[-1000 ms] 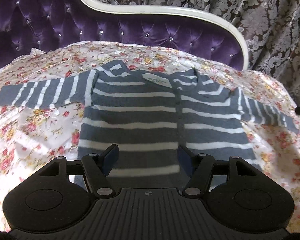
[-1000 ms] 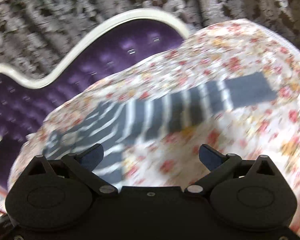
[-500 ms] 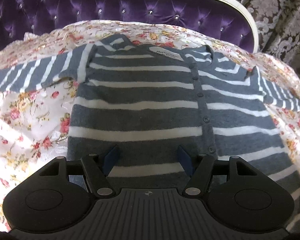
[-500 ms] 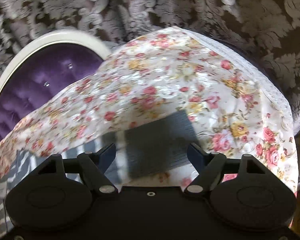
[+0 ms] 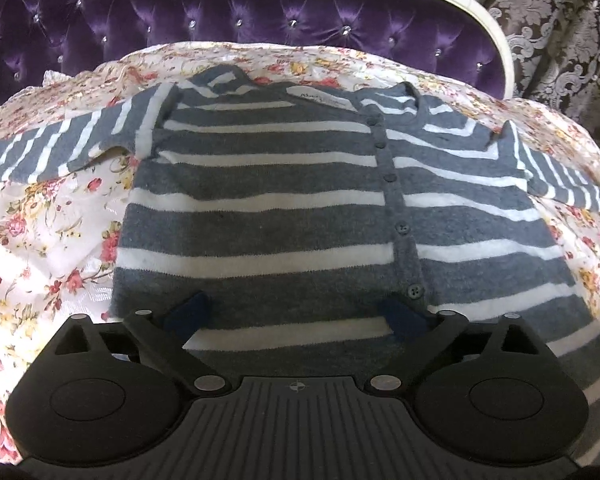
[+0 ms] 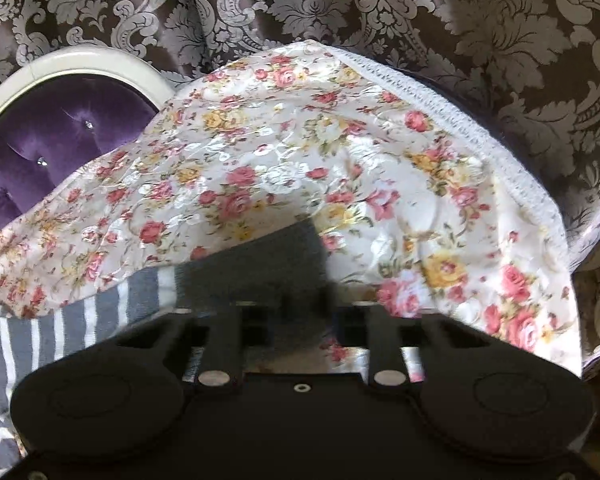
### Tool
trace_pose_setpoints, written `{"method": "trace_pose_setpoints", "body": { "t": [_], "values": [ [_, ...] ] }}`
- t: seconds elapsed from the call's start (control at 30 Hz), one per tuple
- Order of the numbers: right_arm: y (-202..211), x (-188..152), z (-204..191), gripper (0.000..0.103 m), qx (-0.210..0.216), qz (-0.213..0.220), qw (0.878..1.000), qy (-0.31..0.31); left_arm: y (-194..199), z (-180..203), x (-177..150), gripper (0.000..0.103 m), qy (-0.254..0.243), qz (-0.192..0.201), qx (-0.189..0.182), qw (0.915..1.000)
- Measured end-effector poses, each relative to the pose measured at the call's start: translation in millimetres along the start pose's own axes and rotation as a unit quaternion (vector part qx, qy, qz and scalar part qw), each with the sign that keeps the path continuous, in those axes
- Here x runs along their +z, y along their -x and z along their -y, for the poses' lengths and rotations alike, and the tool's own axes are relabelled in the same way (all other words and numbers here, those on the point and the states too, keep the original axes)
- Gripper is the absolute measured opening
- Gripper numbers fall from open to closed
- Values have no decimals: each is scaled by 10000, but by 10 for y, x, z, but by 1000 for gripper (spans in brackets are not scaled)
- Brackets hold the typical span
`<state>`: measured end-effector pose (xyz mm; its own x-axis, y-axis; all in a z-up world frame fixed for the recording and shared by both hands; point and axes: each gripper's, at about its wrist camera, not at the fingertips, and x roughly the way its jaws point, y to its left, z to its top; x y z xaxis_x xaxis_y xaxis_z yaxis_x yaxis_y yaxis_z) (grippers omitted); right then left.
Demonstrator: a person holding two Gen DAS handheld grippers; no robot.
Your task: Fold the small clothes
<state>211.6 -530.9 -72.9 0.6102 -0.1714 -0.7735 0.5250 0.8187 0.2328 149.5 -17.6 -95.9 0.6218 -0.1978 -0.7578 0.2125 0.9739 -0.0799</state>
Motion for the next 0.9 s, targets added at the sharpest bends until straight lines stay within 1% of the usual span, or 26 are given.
{"method": "trace_pose_setpoints", "body": {
  "t": [0.03,0.1,0.2,0.3,0.37,0.43,0.47,0.53,0.67,0.77,0.9],
  "values": [
    [8,13,17,18,80,-17,9999,-74,-7,7,5,98,-17,-27,8,10000],
    [67,41,-7,17,102,53,9999,-120,-15,10,11,100,-77,-60,-17,10000],
    [241,101,-145,17,177,309,9993,88,-16,9,15,100,-265,-124,-72,9995],
    [443,191,-301,16,369,461,9980,225,8,-23,20,99,-225,-155,-127,9995],
    [593,245,-441,16,562,567,9963,328,20,-30,23,99,-176,-173,-117,9996],
    [756,275,-645,16,846,638,9931,507,37,-42,30,97,-105,-180,-102,9997],
    [835,282,-766,16,964,673,9910,642,48,-52,34,95,-73,-180,-93,9998],
    [994,264,-1038,16,1264,734,9851,909,70,-75,48,94,-11,-185,-109,9998],
    [1256,166,-1604,16,1927,772,9694,1311,126,-150,84,93,163,-123,-165,9997],
    [1350,23,-2045,16,2436,660,9553,1541,183,-194,110,93,205,-21,-118,9997],
    [1297,-246,-2585,16,2999,368,9366,1773,231,-252,142,93,290,61,-120,9995]
  ]
}}
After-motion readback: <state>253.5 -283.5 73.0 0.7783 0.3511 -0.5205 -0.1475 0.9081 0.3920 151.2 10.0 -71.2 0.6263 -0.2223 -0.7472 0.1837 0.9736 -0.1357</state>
